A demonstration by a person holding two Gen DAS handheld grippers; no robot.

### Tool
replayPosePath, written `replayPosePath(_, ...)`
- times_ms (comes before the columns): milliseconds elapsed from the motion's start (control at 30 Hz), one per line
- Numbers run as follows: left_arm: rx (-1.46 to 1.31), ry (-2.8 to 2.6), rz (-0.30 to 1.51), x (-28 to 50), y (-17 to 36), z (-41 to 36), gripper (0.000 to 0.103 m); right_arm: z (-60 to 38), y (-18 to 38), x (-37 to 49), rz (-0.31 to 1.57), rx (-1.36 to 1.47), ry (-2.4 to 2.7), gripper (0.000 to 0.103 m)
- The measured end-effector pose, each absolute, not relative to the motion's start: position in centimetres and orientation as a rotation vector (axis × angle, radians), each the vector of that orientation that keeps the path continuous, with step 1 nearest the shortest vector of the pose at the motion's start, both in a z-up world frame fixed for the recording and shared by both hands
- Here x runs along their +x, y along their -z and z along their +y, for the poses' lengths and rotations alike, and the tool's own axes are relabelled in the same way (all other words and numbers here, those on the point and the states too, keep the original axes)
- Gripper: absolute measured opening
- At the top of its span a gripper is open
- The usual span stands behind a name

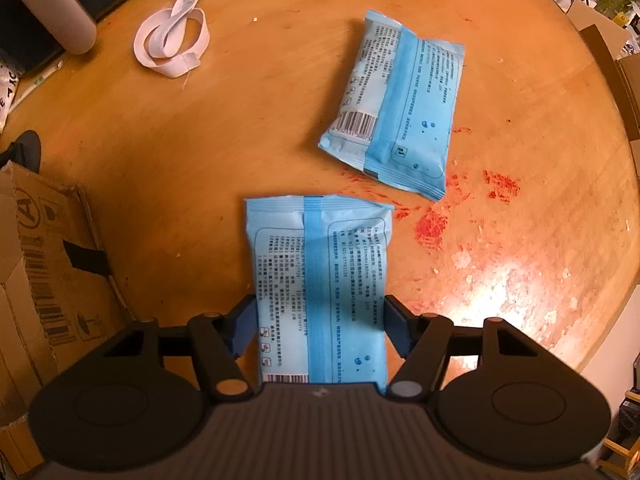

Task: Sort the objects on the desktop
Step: 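Close the right gripper on the blue wipe pack, then lift the blue wipe pack with the right gripper toward the open cardboard box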

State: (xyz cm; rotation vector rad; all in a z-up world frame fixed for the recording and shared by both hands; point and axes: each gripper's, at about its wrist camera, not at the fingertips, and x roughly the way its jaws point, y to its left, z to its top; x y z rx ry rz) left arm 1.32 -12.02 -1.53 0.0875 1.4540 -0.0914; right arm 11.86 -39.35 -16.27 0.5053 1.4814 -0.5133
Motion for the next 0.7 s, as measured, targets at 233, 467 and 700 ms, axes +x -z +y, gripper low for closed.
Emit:
replayPosePath(233, 0.081, 0.091, 1.458, 1.2, 1.7, -11.7, 0.103, -39.4, 15.7, 12.0, 1.490, 0.505, 0.506, 0.063)
replayPosePath(467, 0.084, 0.106, 1.465, 1.1, 1.8, -11.7, 0.103, -39.6, 13.9, 11.5, 1.491, 0.500, 0.499, 0.063)
replayPosePath(700, 0.081, 0.113, 1.467, 1.1, 1.9, -11.6, 0.103, -40.4, 11.5, 11.9, 1.478, 0.491, 0.489, 0.063)
